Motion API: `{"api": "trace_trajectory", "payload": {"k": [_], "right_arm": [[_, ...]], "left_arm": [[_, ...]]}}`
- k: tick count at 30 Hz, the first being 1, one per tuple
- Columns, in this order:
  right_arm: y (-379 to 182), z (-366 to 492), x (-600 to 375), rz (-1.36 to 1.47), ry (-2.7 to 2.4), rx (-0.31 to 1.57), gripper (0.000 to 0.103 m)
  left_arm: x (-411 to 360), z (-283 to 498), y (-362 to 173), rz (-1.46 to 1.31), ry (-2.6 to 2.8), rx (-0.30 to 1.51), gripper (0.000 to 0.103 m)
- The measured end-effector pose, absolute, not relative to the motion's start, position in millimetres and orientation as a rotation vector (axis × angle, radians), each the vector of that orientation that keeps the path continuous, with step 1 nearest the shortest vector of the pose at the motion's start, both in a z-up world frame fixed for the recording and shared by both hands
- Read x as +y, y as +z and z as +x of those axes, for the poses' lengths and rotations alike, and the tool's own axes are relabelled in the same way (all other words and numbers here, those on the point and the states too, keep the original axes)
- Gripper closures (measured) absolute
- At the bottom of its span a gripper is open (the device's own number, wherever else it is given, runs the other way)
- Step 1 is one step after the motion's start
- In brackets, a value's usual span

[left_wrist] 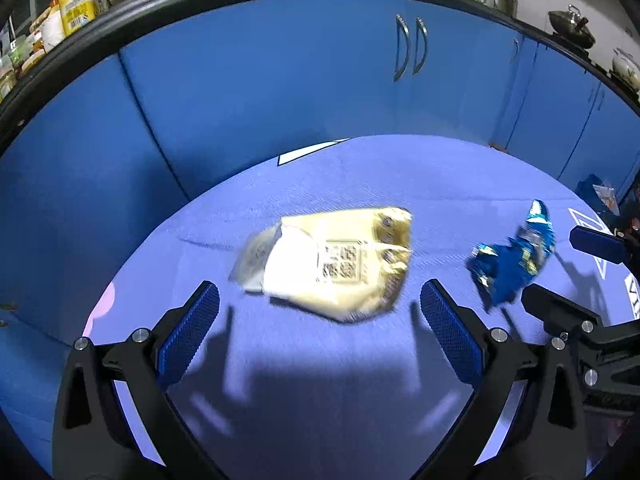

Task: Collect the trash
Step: 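Grasp the cream snack bag with the left tool while the right tool grasps the blue wrapper, then carry the cream bag and blue wrapper over the black bin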

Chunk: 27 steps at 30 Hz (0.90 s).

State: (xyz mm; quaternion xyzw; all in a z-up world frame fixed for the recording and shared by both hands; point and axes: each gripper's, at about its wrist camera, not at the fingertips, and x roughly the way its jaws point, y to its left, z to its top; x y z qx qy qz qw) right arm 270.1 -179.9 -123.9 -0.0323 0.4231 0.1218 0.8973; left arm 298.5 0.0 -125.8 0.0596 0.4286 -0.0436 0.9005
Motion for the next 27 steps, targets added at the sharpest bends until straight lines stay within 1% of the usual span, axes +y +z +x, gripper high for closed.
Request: {"api": "trace_trajectory", "payload": {"k": [5, 6, 8, 9, 10, 11, 12, 13, 14, 16, 19, 27], "right_arm": [[-129, 288, -170, -0.075, 0.261, 0.891, 0.024], [-129, 290, -170, -0.068, 0.269, 0.896, 0.024], [-129, 292, -171, -0.064, 0.285, 0.893, 0.024], [-128, 291, -169, -0.071, 0.292, 0.884, 0.024], [-127, 291, -167, -0.079, 0.295, 0.878, 0.027], [-126, 288, -164, -0.097, 0.300, 0.867, 0.029], [-125, 286, -163, -0.114, 0.302, 0.858, 0.037], [-122, 283, -162, -0.124, 0.308, 0.849, 0.042], [-121, 281, -162, -0.129, 0.313, 0.847, 0.046], [-118, 274, -163, -0.143, 0.321, 0.846, 0.047], [-115, 261, -165, -0.157, 0.318, 0.841, 0.047], [-109, 226, -181, -0.167, 0.286, 0.847, 0.047]], "left_arm": [[7, 314, -134, 0.094, -0.100, 0.908, 0.004], [8, 315, -135, 0.087, -0.107, 0.914, 0.005], [10, 314, -134, 0.074, -0.115, 0.912, 0.011], [8, 313, -134, 0.069, -0.123, 0.912, 0.022], [8, 313, -134, 0.066, -0.133, 0.919, 0.027], [7, 312, -134, 0.063, -0.137, 0.917, 0.029], [8, 310, -133, 0.057, -0.142, 0.911, 0.040], [8, 307, -132, 0.047, -0.149, 0.907, 0.048], [8, 306, -130, 0.039, -0.152, 0.908, 0.051], [10, 299, -128, 0.022, -0.158, 0.906, 0.056], [11, 287, -124, 0.008, -0.165, 0.900, 0.061], [-1, 238, -116, 0.038, -0.187, 0.876, 0.061]]}}
